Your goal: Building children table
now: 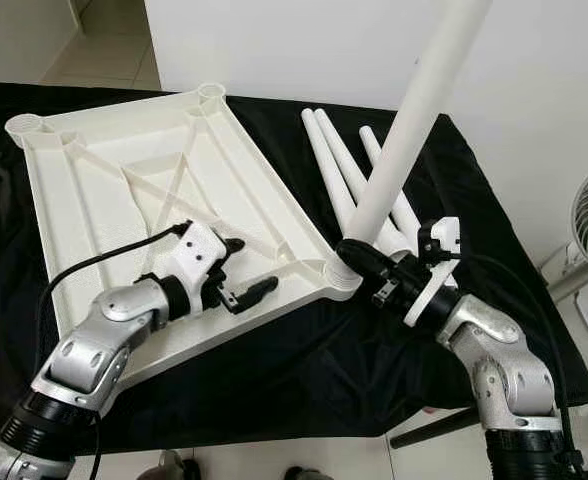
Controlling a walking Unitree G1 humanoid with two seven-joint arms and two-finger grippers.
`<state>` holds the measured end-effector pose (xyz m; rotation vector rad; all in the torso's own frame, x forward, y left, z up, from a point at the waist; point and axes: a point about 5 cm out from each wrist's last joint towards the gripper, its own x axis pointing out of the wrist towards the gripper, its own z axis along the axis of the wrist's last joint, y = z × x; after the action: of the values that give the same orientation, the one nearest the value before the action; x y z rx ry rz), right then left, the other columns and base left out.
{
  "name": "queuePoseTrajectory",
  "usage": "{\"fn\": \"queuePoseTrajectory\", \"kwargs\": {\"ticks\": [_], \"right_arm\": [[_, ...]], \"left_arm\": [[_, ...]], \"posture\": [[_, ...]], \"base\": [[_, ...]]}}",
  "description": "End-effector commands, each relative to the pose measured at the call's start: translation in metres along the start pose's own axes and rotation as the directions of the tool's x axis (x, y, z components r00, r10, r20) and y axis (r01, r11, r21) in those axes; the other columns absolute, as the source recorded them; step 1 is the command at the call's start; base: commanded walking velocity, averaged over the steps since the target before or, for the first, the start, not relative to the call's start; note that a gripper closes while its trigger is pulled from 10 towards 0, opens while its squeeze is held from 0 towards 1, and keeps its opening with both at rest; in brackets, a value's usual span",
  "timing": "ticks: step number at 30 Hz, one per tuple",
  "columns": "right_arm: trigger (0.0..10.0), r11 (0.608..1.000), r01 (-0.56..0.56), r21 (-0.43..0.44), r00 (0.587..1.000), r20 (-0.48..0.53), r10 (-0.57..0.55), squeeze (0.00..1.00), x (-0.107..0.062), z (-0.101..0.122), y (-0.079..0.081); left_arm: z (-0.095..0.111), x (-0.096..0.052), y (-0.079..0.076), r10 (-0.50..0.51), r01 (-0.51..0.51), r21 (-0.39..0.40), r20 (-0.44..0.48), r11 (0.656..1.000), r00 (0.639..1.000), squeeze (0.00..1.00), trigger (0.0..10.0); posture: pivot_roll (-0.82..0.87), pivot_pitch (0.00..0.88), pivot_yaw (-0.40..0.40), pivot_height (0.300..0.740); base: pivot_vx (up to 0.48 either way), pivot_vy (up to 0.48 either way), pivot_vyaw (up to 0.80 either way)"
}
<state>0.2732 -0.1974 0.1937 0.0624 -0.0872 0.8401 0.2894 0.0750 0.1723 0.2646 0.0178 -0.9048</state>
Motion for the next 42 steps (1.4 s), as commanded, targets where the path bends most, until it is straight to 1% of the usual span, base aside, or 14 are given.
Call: {"fn": "queuePoseTrajectory", "kwargs": {"ticks": [1, 5, 7, 10, 14, 16, 21, 22, 23, 24, 25, 32, 38, 42], "right_arm": [[10.0, 1.000, 0.011, 0.000, 1.000, 0.001, -0.011, 0.00, -0.003, 0.002, -0.004], [10.0, 1.000, 0.006, -0.001, 1.000, 0.006, -0.006, 0.00, -0.002, 0.002, -0.005], [10.0, 1.000, 0.002, 0.003, 1.000, 0.011, -0.002, 0.00, -0.001, 0.002, -0.005], [10.0, 1.000, -0.002, 0.008, 1.000, 0.017, 0.002, 0.00, 0.000, 0.001, -0.004], [10.0, 1.000, 0.000, 0.011, 1.000, 0.022, 0.000, 0.00, 0.000, 0.001, -0.004], [10.0, 1.000, -0.001, 0.013, 1.000, 0.024, 0.001, 0.00, 0.000, 0.000, -0.003], [10.0, 1.000, -0.004, 0.013, 1.000, 0.026, 0.004, 0.00, 0.000, 0.001, -0.003], [10.0, 1.000, -0.005, 0.012, 1.000, 0.026, 0.005, 0.00, 0.001, 0.001, -0.003], [10.0, 1.000, -0.005, 0.011, 1.000, 0.027, 0.005, 0.00, 0.001, 0.001, -0.003], [10.0, 1.000, -0.005, 0.011, 1.000, 0.027, 0.005, 0.00, 0.001, 0.001, -0.003], [10.0, 1.000, -0.005, 0.011, 1.000, 0.028, 0.005, 0.00, 0.001, 0.001, -0.003], [10.0, 1.000, -0.005, 0.008, 0.999, 0.035, 0.004, 0.00, 0.003, 0.003, -0.002], [10.0, 1.000, 0.000, 0.014, 0.999, 0.046, 0.000, 0.00, 0.005, 0.004, -0.006], [10.0, 1.000, 0.029, 0.003, 0.998, 0.059, -0.029, 0.00, 0.008, 0.006, -0.014]], "left_arm": [[-0.001, 0.000, -0.007, -0.059, 0.059, -0.005, -0.008, 0.998, 0.998, 0.00, 10.0], [-0.003, -0.001, -0.009, -0.075, 0.075, -0.016, -0.046, 0.997, 0.996, 0.00, 10.0], [-0.008, -0.001, -0.008, -0.062, 0.059, -0.031, -0.100, 0.998, 0.993, 0.00, 10.0], [-0.017, 0.001, -0.002, -0.007, 0.001, -0.034, -0.180, 0.999, 0.984, 0.00, 10.0], [-0.020, 0.001, 0.002, 0.032, -0.038, -0.023, -0.213, 0.999, 0.976, 0.00, 10.0], [-0.022, 0.003, 0.009, 0.098, -0.108, -0.030, -0.241, 0.994, 0.965, 0.00, 10.0], [-0.023, 0.004, 0.018, 0.178, -0.196, -0.038, -0.278, 0.980, 0.944, 0.00, 10.0], [-0.022, 0.004, 0.022, 0.210, -0.233, -0.048, -0.286, 0.971, 0.935, 0.00, 8.9], [-0.022, 0.004, 0.024, 0.231, -0.257, -0.050, -0.295, 0.965, 0.927, 0.00, 1.8], [-0.022, 0.004, 0.024, 0.231, -0.257, -0.050, -0.295, 0.965, 0.927, 0.00, 1.8], [-0.021, 0.003, 0.026, 0.250, -0.281, -0.064, -0.298, 0.958, 0.921, 0.00, 0.0], [-0.022, 0.000, 0.035, 0.337, -0.379, -0.061, -0.343, 0.923, 0.877, 0.00, 0.0], [-0.020, 0.001, 0.034, 0.341, -0.373, -0.026, -0.350, 0.927, 0.872, 0.00, 0.0], [-0.014, 0.003, 0.028, 0.330, -0.359, -0.020, -0.343, 0.933, 0.879, 0.00, 0.0]], "posture": [[0.02, 0.115, -0.057, 0.740], [0.01, 0.114, -0.051, 0.740], [0.01, 0.115, -0.047, 0.740], [0.01, 0.118, -0.042, 0.740], [0.01, 0.120, -0.041, 0.740], [0.01, 0.124, -0.039, 0.740], [0.01, 0.127, -0.038, 0.740], [0.01, 0.129, -0.038, 0.740], [0.01, 0.132, -0.038, 0.740], [0.01, 0.132, -0.038, 0.740], [0.01, 0.132, -0.038, 0.740], [0.02, 0.139, -0.037, 0.740], [0.02, 0.142, -0.038, 0.740], [0.02, 0.145, -0.038, 0.740]], "base": [[0.000, 0.000, 0.00], [0.000, 0.000, 0.00], [0.000, 0.000, 0.00], [0.000, 0.000, 0.00], [0.000, 0.000, 0.00], [0.000, 0.000, 0.00], [0.000, 0.000, 0.00], [0.000, 0.000, 0.00], [0.000, 0.000, 0.00], [0.000, 0.000, 0.00], [0.000, 0.000, 0.00], [0.000, 0.000, 0.00], [0.000, 0.000, 0.00], [0.000, 0.000, 0.00]]}}
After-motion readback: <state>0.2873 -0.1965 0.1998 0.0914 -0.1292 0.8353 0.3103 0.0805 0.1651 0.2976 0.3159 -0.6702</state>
